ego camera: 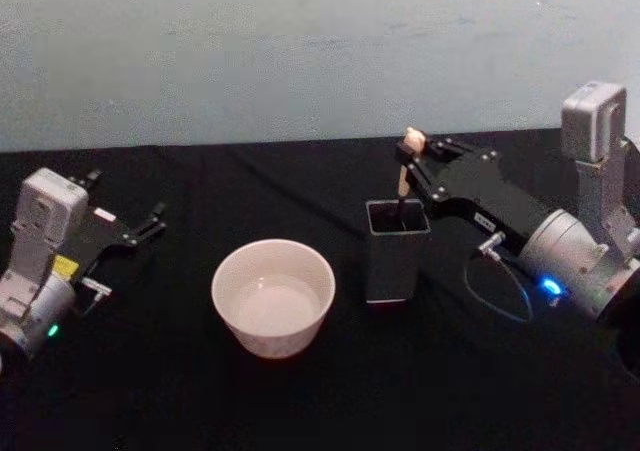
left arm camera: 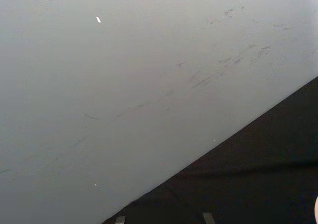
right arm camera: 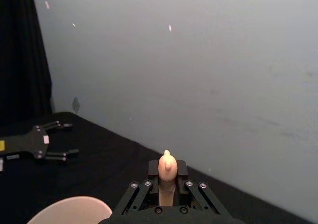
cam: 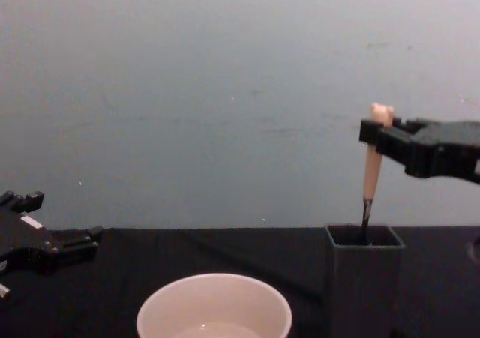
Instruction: Pick up the stirring spoon with one hand, stir inside the cup, then place it back in its original position.
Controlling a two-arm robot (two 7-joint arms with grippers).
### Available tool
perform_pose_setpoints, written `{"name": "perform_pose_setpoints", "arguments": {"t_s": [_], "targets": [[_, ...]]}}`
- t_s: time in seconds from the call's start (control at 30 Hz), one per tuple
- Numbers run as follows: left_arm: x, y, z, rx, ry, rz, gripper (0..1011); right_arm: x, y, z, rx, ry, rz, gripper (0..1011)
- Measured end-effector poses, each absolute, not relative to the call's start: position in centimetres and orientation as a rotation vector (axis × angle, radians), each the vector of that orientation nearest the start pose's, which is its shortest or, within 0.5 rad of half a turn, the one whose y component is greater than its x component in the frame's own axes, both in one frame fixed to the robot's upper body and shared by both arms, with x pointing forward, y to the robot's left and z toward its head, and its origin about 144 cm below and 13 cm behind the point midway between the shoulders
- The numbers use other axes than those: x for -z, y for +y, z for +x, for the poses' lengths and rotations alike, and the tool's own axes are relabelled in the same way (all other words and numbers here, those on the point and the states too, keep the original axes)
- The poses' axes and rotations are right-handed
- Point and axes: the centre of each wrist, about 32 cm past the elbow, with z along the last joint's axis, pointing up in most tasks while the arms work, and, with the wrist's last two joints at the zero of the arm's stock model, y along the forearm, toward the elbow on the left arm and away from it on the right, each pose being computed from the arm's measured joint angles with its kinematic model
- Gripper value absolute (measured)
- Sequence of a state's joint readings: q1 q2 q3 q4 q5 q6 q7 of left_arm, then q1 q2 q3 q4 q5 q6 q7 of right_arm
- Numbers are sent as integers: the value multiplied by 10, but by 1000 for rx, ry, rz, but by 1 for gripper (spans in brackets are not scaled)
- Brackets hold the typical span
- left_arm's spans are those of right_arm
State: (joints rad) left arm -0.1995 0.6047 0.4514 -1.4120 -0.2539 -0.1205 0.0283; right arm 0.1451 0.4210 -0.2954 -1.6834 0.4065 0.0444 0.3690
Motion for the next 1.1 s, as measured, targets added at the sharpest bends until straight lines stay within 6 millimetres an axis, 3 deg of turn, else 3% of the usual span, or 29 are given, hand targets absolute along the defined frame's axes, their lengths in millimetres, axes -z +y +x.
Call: {"name": "perform_pose_setpoints", "arguments": {"t_s": [0.67, 1.1], "targets": [[-1140, 310, 489, -1248, -285, 304, 1001, -1179, -237, 478, 964, 45, 19, 211], [-1140, 310, 489, -1248, -285, 304, 1001, -1170, -236, 477, 973, 54, -1, 211]]}}
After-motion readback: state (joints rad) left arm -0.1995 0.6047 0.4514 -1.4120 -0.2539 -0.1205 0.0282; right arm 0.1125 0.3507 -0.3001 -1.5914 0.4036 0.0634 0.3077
